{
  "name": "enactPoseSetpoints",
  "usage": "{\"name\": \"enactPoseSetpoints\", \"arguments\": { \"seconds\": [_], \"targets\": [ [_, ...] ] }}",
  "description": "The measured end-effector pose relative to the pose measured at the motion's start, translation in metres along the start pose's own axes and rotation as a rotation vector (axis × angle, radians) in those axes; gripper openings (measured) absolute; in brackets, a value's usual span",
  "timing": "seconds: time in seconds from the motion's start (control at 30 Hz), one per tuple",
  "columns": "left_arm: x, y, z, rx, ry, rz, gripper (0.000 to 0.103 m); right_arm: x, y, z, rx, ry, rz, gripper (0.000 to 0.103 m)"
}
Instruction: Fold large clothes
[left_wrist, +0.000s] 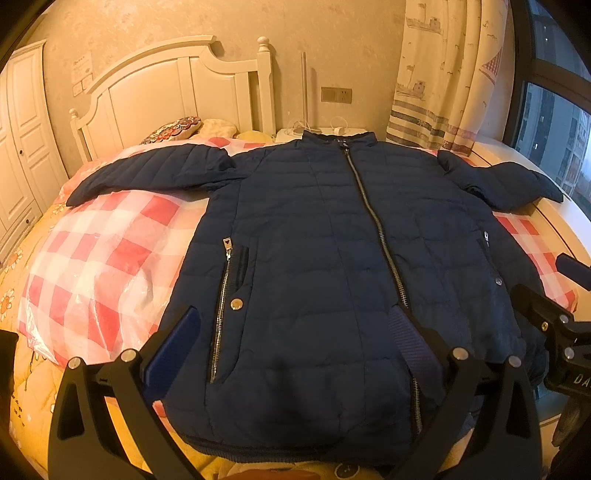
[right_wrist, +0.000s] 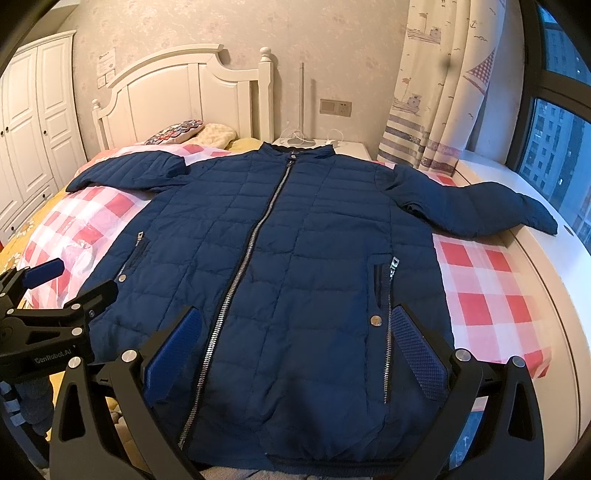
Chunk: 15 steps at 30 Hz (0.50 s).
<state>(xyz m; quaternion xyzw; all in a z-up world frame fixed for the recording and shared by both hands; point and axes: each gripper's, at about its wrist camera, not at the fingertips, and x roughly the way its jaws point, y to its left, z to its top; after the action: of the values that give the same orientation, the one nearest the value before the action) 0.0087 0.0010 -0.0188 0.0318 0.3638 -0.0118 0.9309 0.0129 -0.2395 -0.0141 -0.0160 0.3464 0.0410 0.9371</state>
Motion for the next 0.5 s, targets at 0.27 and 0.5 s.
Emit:
{"name": "enactPoseSetpoints", "arguments": {
  "seconds": [0.27,0.5],
  "targets": [
    [0.025,-0.005,0.001,0.014,0.080,0.020,0.101,0.020,-0.023,-0.003,0.082,0.060,0.006,0.098],
    [0.018,-0.005,0.002,0.017,0.057,0.025,0.101,0.014,-0.020,0.002,0.067,0.033,0.018,0.098]
  ]
}}
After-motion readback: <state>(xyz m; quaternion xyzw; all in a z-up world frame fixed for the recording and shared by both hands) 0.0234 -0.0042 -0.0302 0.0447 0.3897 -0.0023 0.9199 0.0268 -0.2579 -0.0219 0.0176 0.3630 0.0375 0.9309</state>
